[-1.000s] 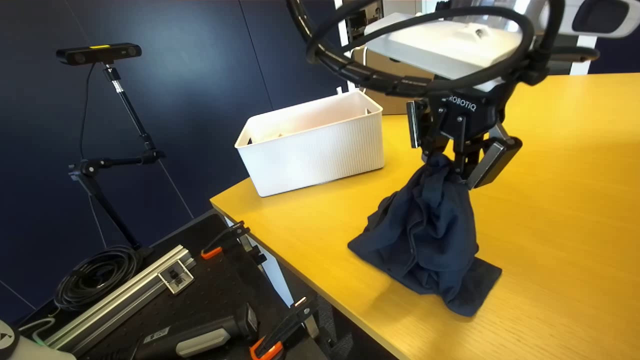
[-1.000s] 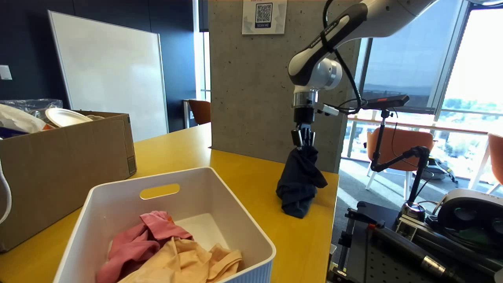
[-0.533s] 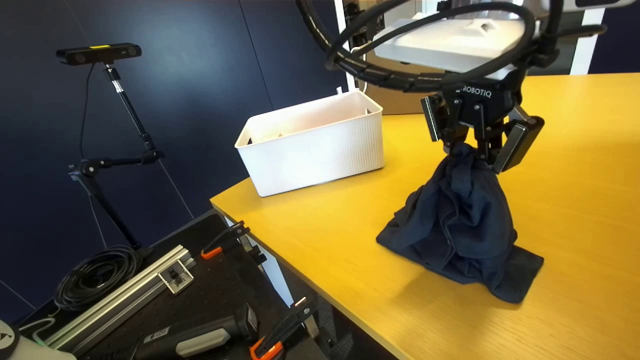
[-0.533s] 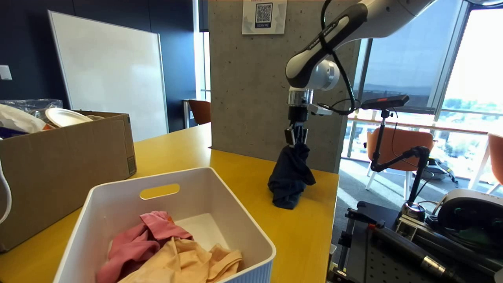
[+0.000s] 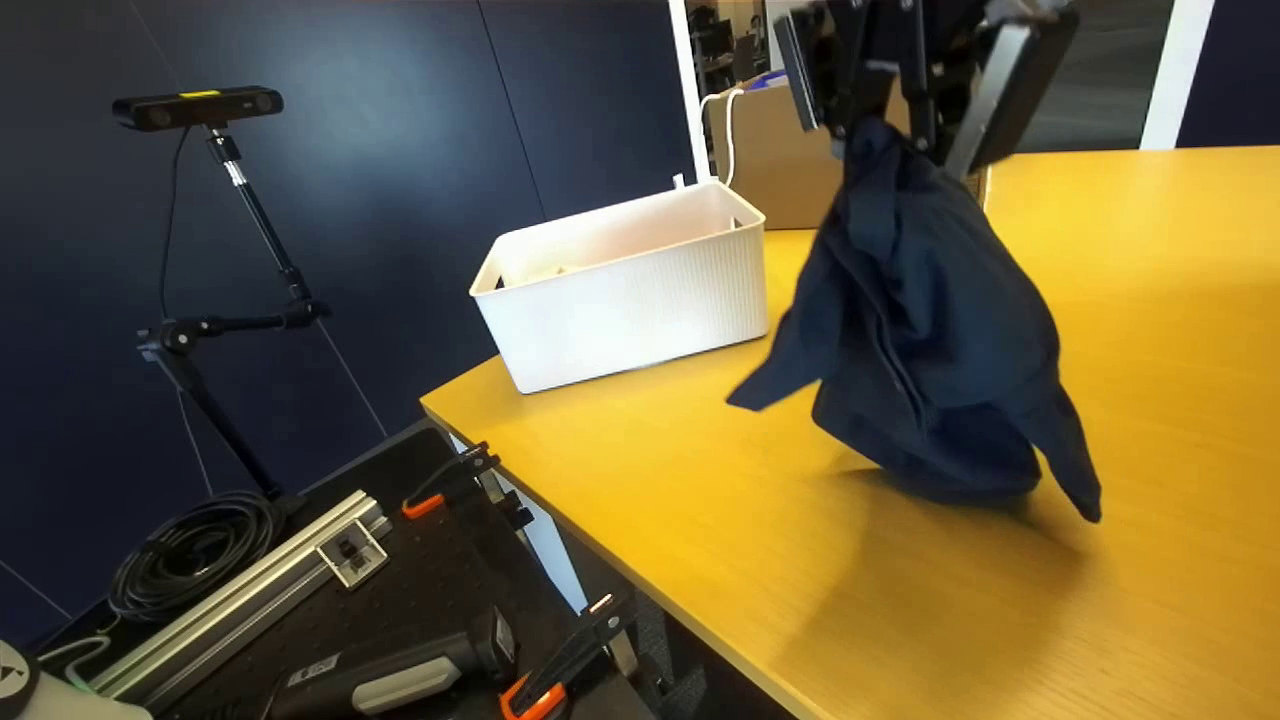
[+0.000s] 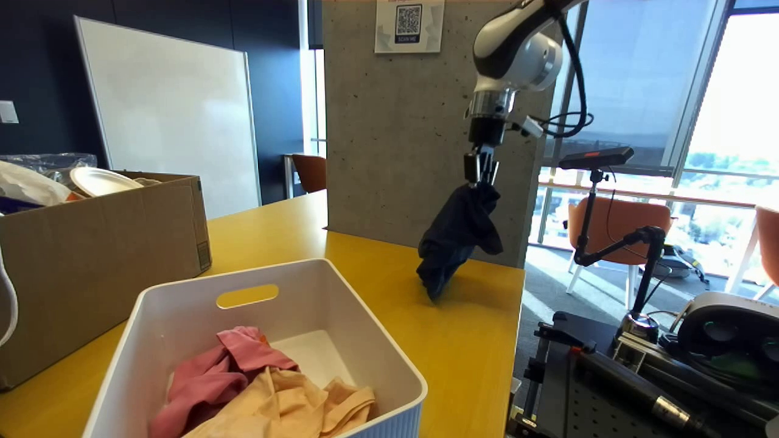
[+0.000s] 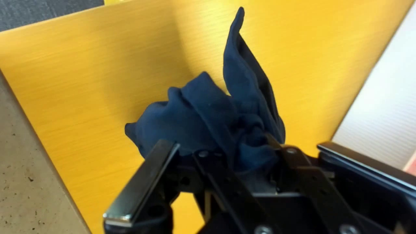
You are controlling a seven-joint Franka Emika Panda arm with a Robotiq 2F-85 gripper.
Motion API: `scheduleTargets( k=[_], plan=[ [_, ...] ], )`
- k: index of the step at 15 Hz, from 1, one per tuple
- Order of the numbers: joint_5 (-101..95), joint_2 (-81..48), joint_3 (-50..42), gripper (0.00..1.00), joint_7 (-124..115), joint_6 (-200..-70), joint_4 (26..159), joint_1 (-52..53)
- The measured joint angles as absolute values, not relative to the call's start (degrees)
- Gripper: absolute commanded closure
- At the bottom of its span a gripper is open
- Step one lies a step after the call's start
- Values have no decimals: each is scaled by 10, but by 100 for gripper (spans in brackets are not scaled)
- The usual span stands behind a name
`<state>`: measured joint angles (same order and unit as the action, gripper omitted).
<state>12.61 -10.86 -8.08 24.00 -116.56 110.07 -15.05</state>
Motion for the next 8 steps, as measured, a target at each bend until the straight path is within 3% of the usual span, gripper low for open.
scheduleTargets(
  k=[4,8],
  plan=[
    [198,-48,-91,96,317,-987,1076,-174],
    [261,-80,-100,96,353,-870,1029,-175]
  ],
)
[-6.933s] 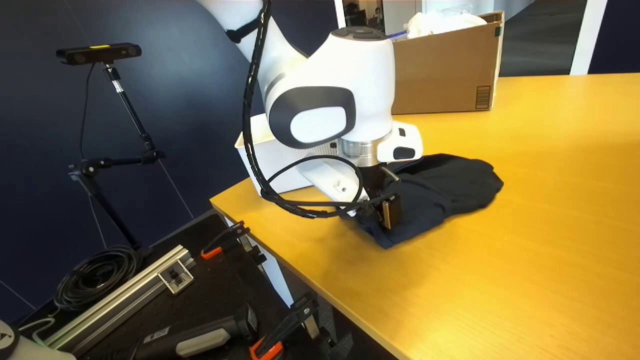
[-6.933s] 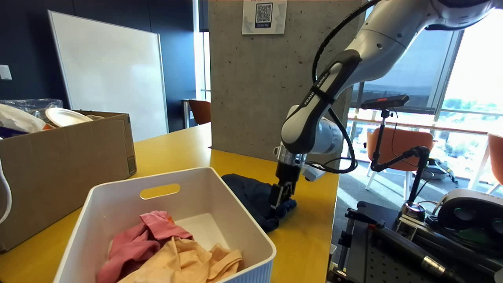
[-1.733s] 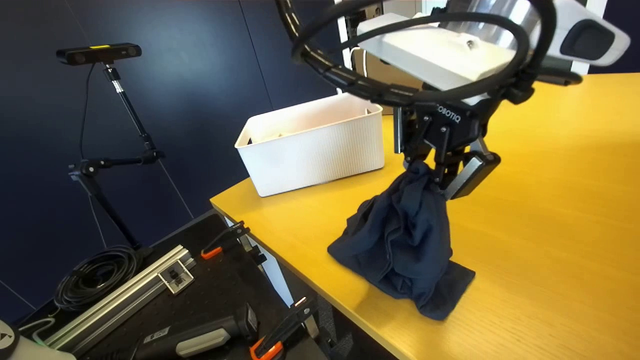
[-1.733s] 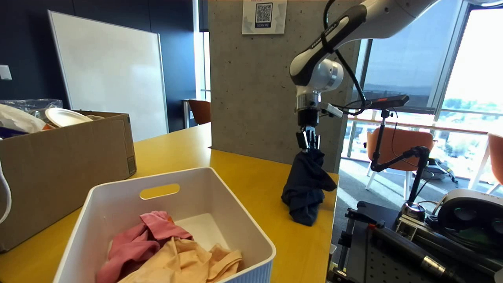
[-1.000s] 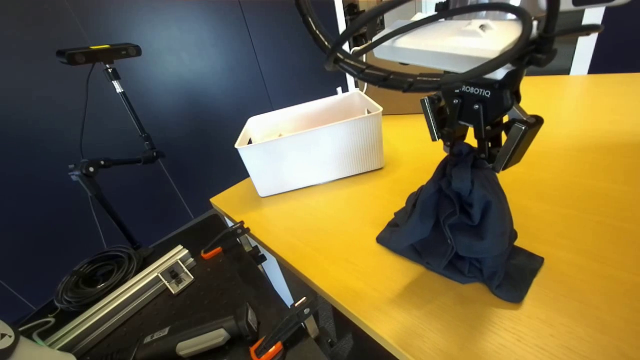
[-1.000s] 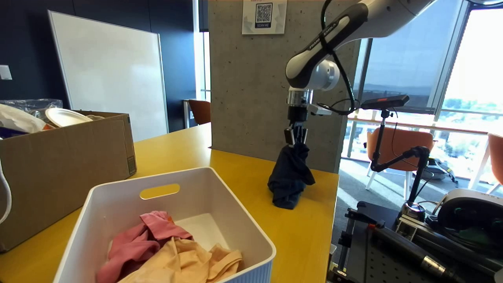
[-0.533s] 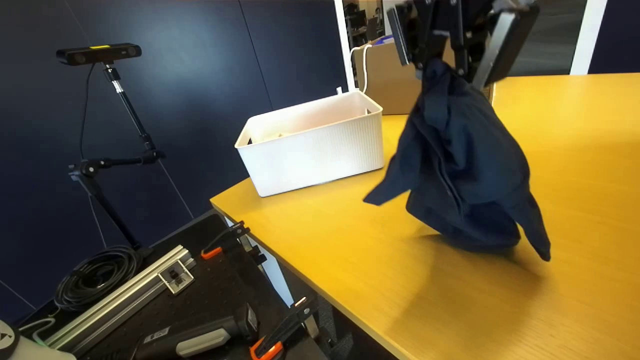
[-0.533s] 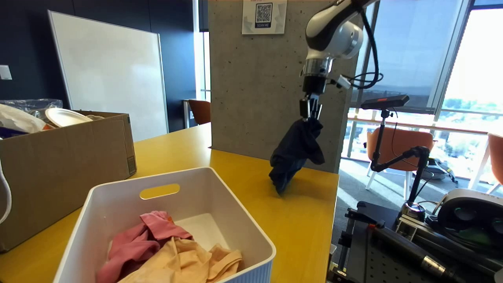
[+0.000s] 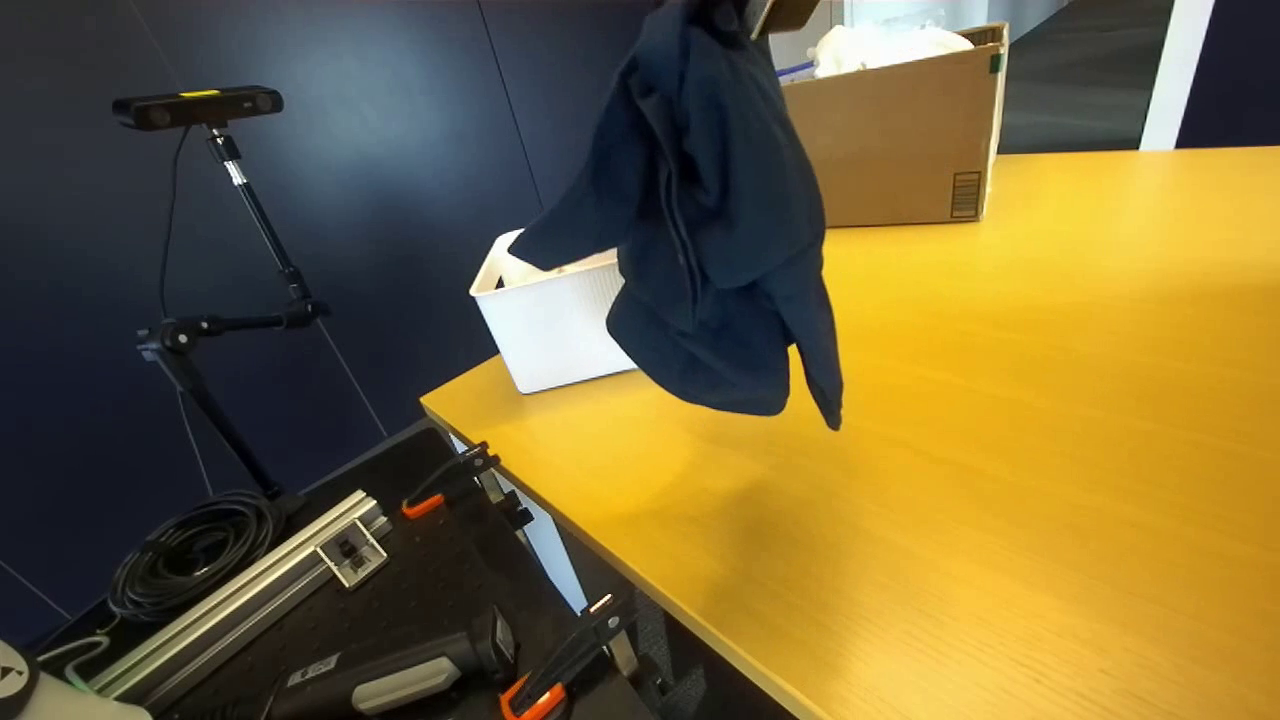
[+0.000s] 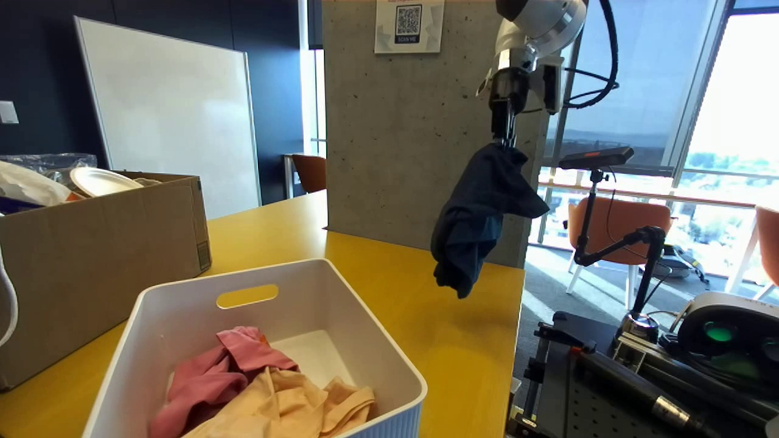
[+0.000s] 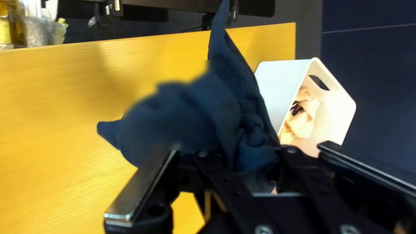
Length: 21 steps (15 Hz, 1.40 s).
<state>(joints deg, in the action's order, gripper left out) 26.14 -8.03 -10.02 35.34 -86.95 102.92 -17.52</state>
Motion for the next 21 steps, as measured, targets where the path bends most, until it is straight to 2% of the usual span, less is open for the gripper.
scheduleTargets(
  k=[8,21],
  plan=[
    [307,-314,-75,96,324,-759,893,-175],
    [266,-440,-67,96,116,-913,781,-169]
  ],
)
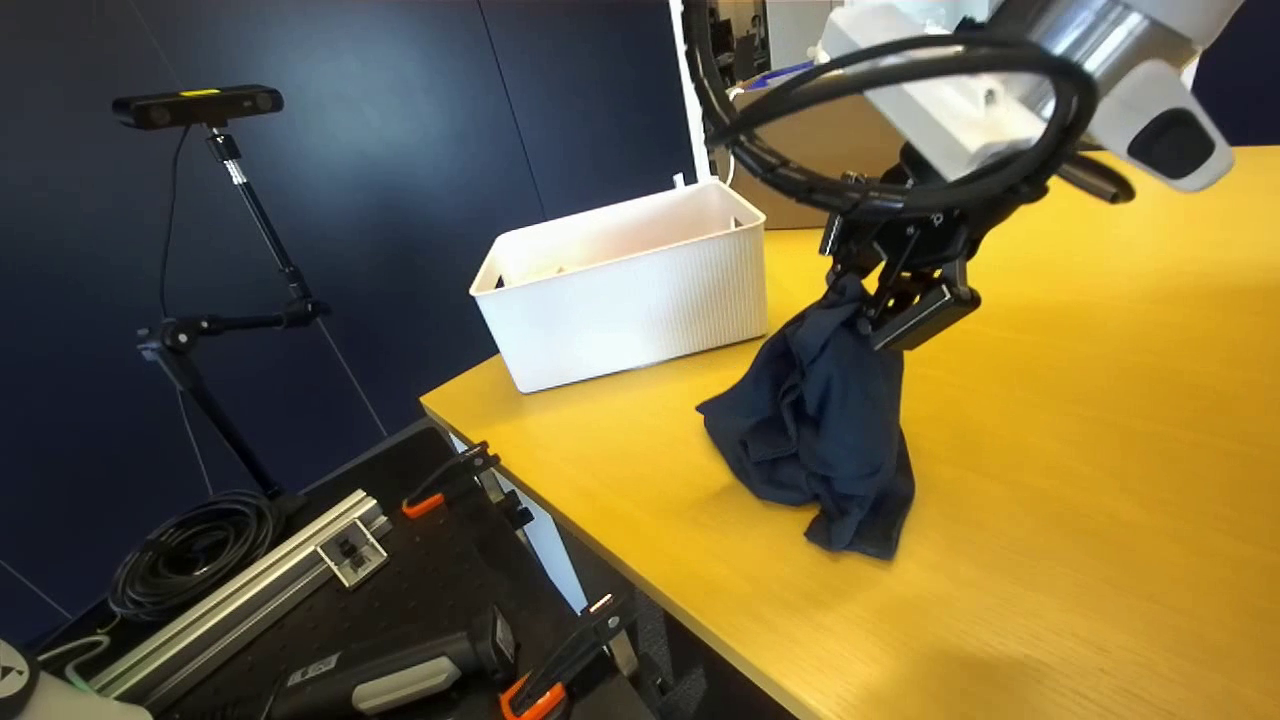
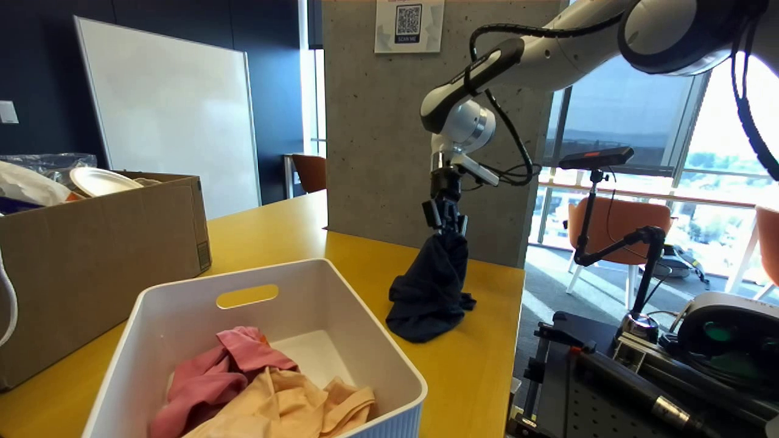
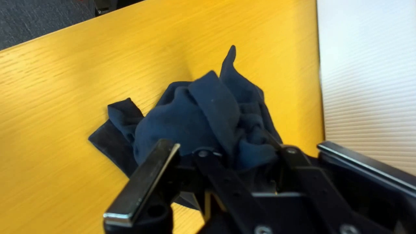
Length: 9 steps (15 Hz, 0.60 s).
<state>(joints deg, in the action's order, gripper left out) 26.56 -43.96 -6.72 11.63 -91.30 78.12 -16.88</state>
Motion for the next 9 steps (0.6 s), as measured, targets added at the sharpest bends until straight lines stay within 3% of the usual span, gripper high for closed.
scheduleTargets(
  k=[9],
  plan=[
    [137,-462,-59,96,28,-1030,830,-65]
  ],
)
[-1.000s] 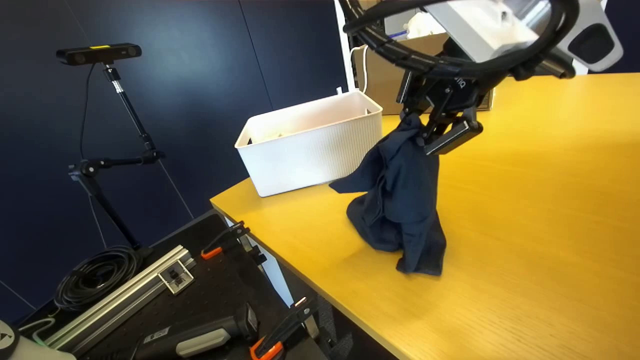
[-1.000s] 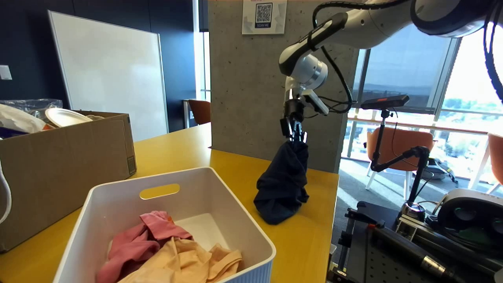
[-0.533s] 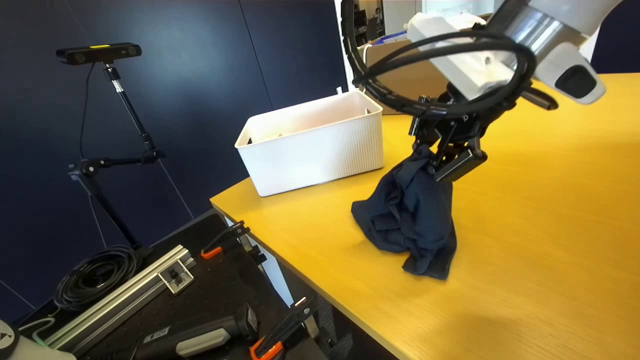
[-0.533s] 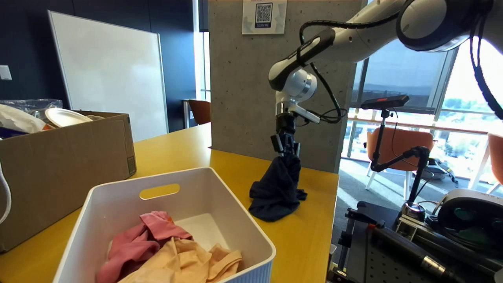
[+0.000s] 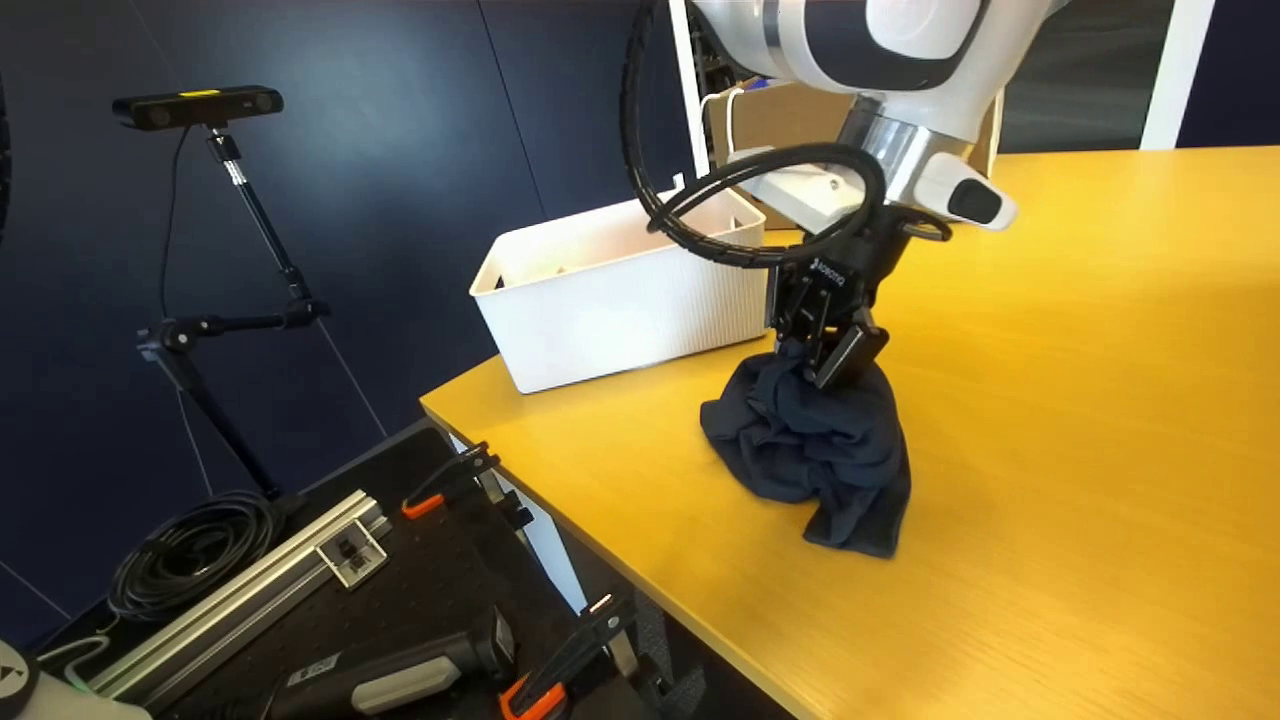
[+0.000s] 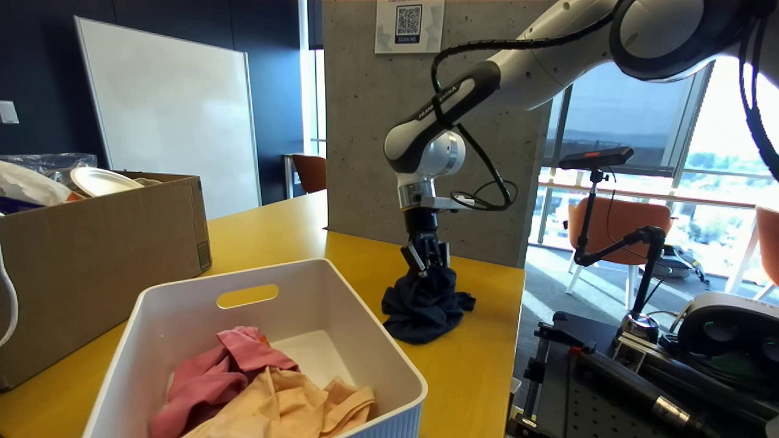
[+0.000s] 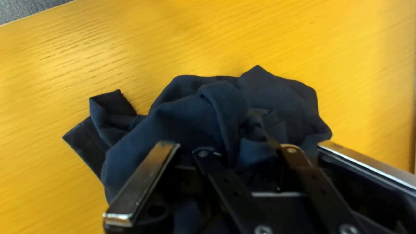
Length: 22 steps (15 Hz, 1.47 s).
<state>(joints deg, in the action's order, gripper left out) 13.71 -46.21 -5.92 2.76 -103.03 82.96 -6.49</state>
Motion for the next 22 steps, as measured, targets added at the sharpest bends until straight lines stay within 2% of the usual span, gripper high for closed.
scheduleTargets(
  k=[6,7,11,16,19,22],
  plan=[
    [54,-434,-61,96,-48,-1144,938,-15],
    [40,-426,-63,64,-64,-1180,964,-7],
    [8,-375,-71,37,-115,-1296,1069,14],
    [-23,-251,-77,2,-132,-1368,1217,20],
    [-37,-163,-89,0,-126,-1377,1285,8],
    [-34,-119,-92,0,-100,-1376,1299,-28]
  ],
)
